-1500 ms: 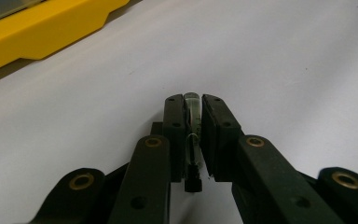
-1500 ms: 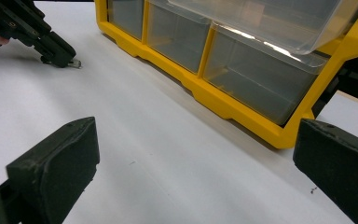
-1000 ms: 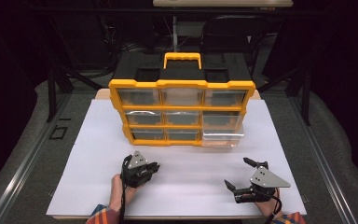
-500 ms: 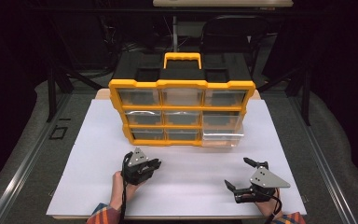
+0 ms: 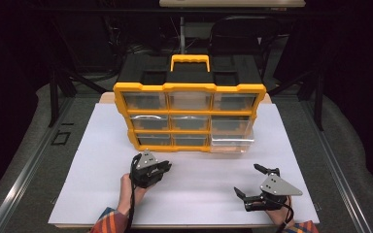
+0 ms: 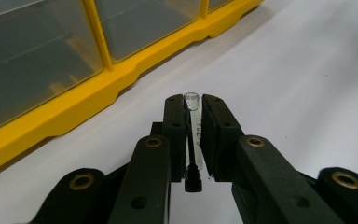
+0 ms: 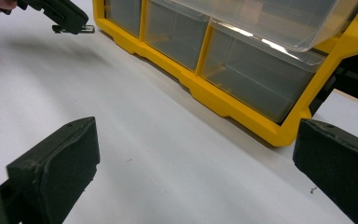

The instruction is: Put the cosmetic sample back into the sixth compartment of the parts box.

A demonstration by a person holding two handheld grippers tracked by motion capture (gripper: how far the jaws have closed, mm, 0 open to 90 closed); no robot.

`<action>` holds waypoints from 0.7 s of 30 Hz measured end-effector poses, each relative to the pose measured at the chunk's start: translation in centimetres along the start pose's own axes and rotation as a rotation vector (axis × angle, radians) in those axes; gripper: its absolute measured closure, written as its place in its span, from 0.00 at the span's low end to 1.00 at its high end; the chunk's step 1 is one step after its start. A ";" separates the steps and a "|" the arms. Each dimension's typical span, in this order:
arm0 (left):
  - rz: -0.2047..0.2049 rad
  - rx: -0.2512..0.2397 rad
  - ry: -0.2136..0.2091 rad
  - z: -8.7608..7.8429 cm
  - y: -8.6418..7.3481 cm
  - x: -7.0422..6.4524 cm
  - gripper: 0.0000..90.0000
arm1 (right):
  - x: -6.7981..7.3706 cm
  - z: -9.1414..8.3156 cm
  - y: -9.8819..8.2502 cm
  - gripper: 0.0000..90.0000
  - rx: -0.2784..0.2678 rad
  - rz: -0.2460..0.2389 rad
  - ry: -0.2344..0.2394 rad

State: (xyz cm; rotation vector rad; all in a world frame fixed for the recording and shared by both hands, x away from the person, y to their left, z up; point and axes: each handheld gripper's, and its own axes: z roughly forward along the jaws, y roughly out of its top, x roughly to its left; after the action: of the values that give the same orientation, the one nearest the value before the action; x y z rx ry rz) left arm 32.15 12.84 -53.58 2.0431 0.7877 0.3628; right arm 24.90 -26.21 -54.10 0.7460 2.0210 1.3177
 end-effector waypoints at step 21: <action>0.023 -0.028 -0.019 0.7 1.6 -0.3 0.89 | 0.0 0.0 0.0 0.00 0.001 -0.002 -0.003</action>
State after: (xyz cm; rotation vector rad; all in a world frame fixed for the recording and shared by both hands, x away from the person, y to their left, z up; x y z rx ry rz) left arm 32.91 11.53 -52.60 2.0274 0.7446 0.3652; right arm 24.87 -26.23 -54.09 0.7454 2.0195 1.3141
